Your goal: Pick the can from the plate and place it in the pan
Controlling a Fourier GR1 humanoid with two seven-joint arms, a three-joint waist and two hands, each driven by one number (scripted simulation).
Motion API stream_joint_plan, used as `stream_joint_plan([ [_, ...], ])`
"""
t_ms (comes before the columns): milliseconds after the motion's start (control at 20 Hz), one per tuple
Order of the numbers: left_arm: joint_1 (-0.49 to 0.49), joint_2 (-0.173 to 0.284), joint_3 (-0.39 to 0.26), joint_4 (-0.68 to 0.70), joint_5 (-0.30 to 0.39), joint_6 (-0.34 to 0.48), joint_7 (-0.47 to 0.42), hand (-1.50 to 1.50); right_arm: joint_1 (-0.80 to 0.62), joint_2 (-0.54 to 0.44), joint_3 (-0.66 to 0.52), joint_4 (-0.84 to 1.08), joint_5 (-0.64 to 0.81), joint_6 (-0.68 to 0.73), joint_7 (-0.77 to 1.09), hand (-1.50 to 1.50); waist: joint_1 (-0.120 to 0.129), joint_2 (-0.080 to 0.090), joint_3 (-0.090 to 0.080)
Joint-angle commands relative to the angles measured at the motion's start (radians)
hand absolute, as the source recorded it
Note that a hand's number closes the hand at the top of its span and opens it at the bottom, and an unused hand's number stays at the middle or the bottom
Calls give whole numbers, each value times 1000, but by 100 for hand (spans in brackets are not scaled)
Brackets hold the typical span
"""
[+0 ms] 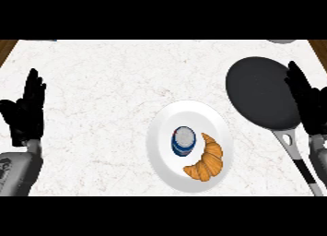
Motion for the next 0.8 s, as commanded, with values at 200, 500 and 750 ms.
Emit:
stream_joint_plan([
  [200,3,-15,-55,-147,76,-118,109,0,-148,191,16,-192,-107,10,-98,150,20,-20,-4],
  [500,37,-28,-37,-131,147,-180,129,0,109,108,223,-432,328,-249,-38,150,-44,-22,-9],
  [750,77,-15,-39,-249,152,-164,205,0,397,-56,218,-610,418,-214,20,-150,-34,-18,-6],
])
